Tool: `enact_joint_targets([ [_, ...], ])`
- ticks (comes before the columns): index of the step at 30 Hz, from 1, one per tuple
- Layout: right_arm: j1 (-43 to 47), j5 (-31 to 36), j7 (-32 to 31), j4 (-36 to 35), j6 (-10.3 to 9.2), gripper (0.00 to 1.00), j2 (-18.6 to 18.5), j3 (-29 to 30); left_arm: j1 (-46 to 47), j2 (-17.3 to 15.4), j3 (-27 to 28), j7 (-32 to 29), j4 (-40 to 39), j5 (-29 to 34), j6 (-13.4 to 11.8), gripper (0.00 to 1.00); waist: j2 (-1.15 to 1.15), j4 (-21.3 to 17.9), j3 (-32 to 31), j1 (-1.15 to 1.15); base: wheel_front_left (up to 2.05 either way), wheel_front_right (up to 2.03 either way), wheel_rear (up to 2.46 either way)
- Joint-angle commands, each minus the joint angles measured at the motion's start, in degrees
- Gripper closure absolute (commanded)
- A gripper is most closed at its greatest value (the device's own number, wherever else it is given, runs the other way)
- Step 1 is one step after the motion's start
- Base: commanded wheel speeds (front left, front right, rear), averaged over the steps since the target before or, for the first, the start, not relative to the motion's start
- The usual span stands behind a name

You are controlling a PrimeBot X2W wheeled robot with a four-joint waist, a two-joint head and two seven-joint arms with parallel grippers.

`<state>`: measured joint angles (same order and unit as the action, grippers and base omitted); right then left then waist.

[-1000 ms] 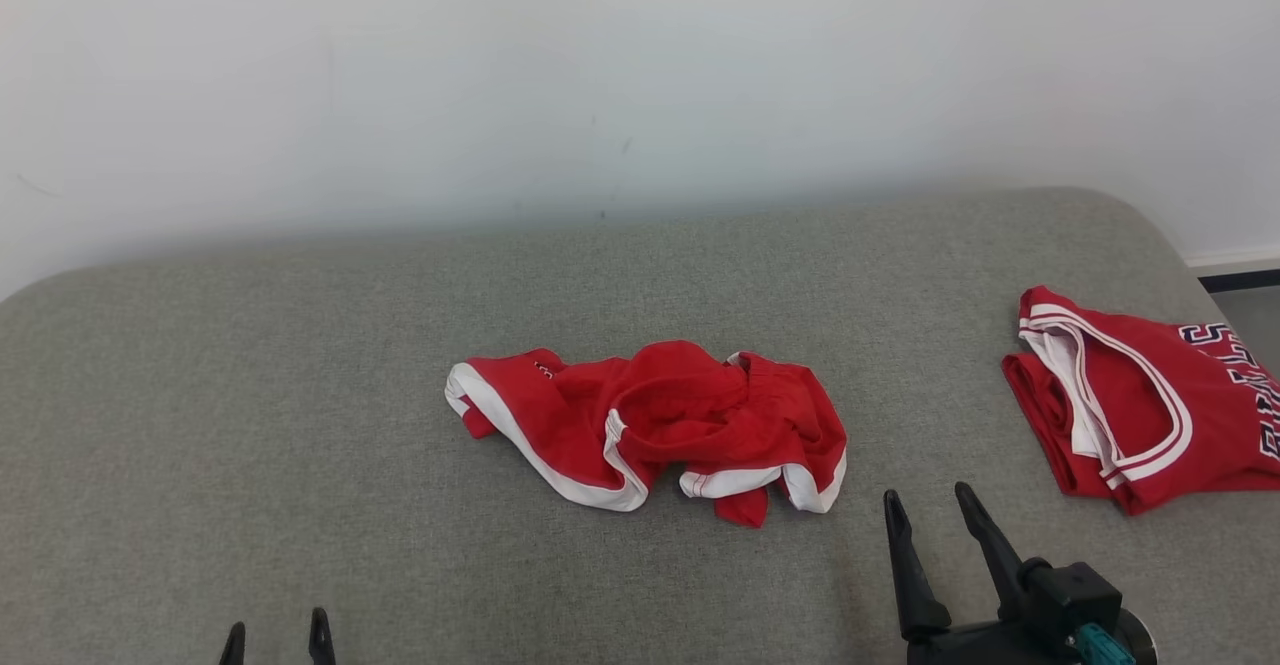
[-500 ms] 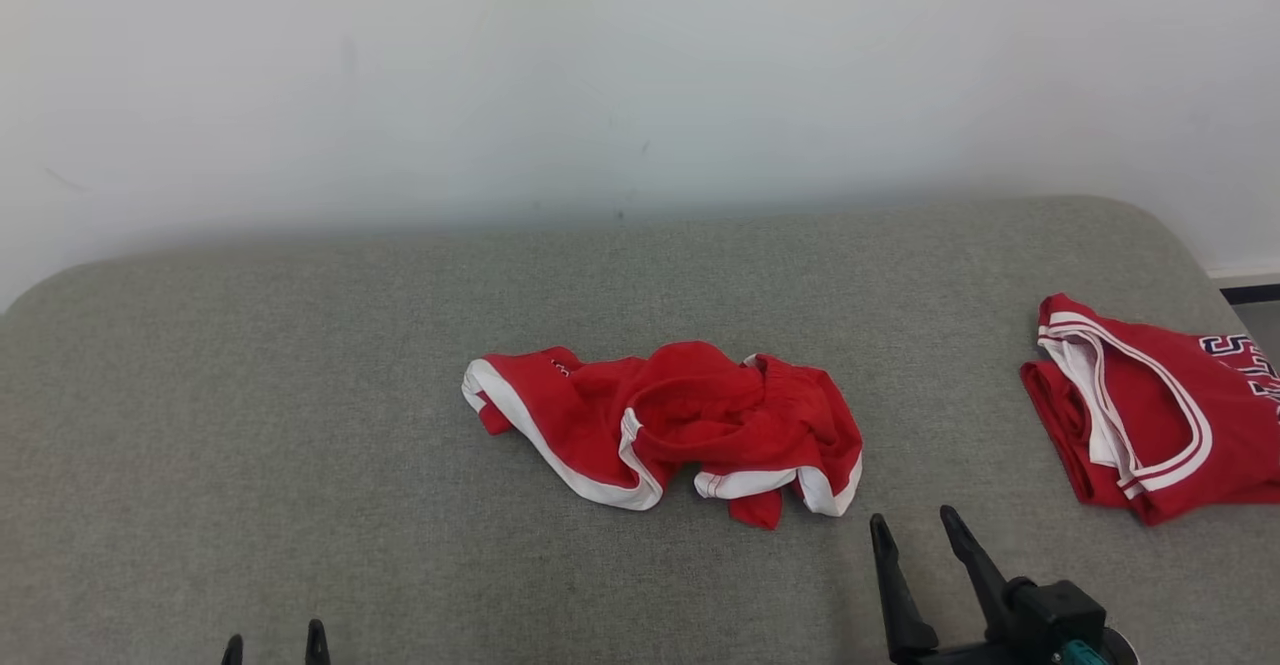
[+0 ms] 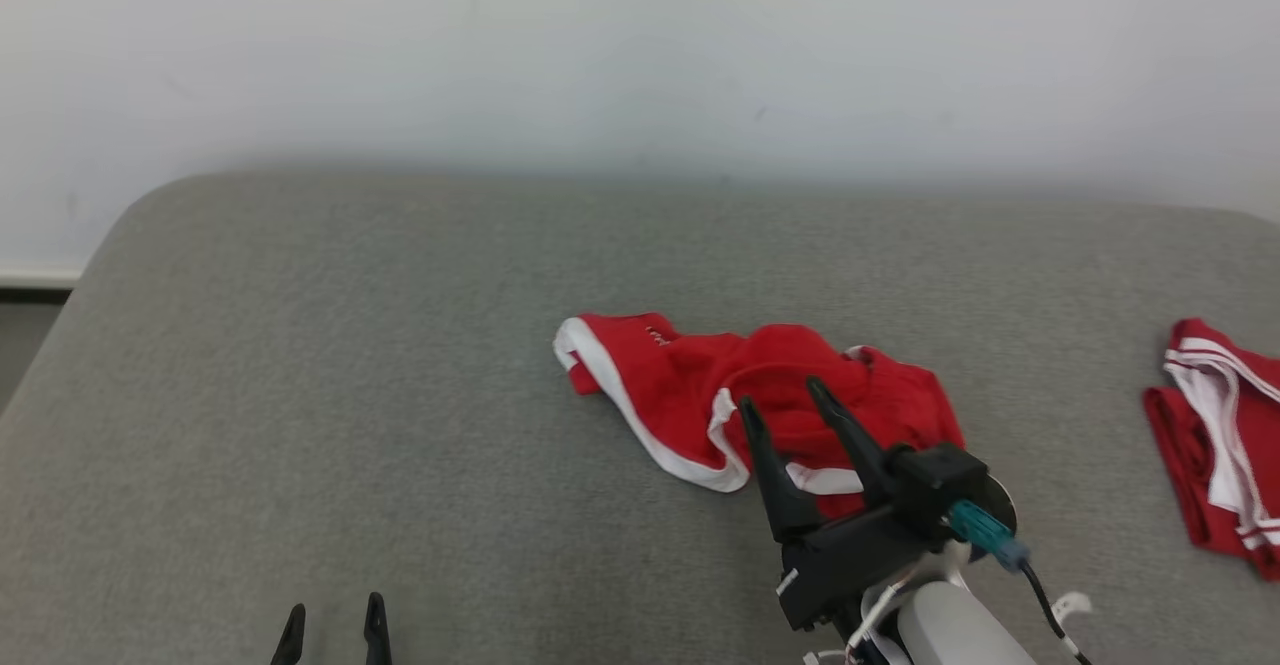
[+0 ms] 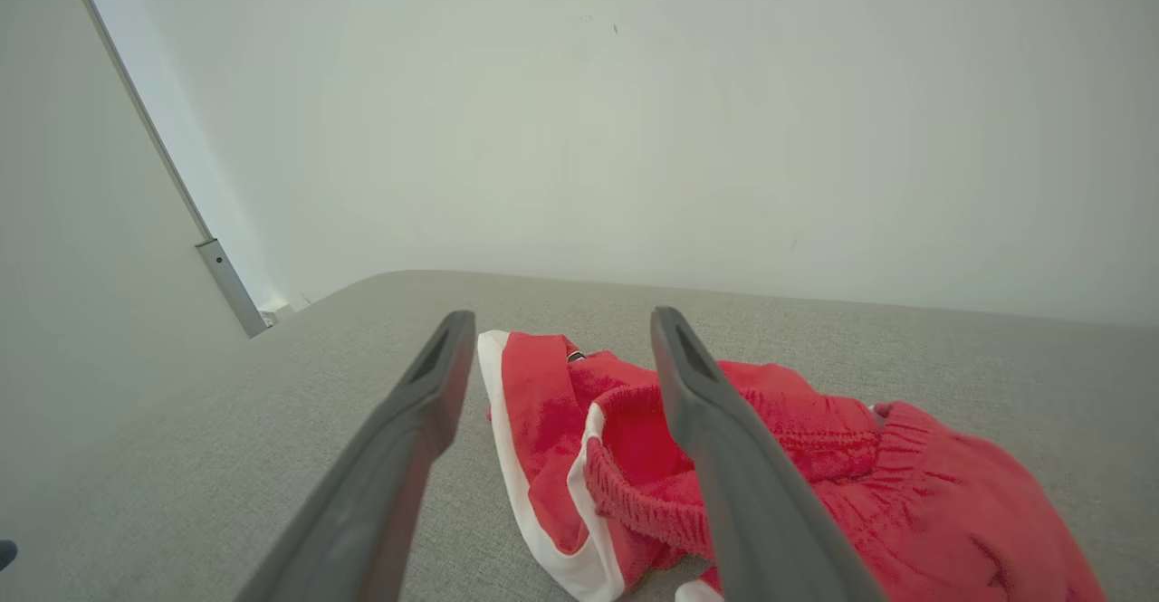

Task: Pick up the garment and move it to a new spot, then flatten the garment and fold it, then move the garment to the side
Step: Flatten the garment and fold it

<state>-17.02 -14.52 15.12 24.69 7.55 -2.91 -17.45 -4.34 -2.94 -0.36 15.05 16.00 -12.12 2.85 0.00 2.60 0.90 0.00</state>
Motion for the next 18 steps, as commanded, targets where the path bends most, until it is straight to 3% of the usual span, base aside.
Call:
enact_joint_targets([
  [1,-0.64,0.17,-0.01,0.98,-0.17,0.00,0.01,-0.42,0.73,0.07,-0.15,0.17,0.13,0.02,-0.29,0.00,0.00,4.19,2.70,0.00,0.00,0.00,0.00],
  [8,-7.39,1.94,0.00,11.77,-0.16,0.00,-0.02,0.22,1.47,0.06,-0.82,0.17,1.67,-1.57,-0.51,0.00,0.00,8.44,4.87,0.00,0.00,0.00,0.00],
  [17,-12.79,2.02,0.01,23.65,-0.16,0.00,0.01,2.10,3.15,0.04,-2.48,0.17,3.23,-3.55,-0.64,0.00,0.00,9.35,6.08,0.00,0.00,0.00,0.00],
  [18,-13.04,1.89,0.00,24.05,-0.16,0.17,0.02,1.91,3.44,0.03,-2.59,0.17,3.38,-3.64,-0.66,0.00,0.00,9.28,6.09,0.00,0.00,0.00,0.00],
])
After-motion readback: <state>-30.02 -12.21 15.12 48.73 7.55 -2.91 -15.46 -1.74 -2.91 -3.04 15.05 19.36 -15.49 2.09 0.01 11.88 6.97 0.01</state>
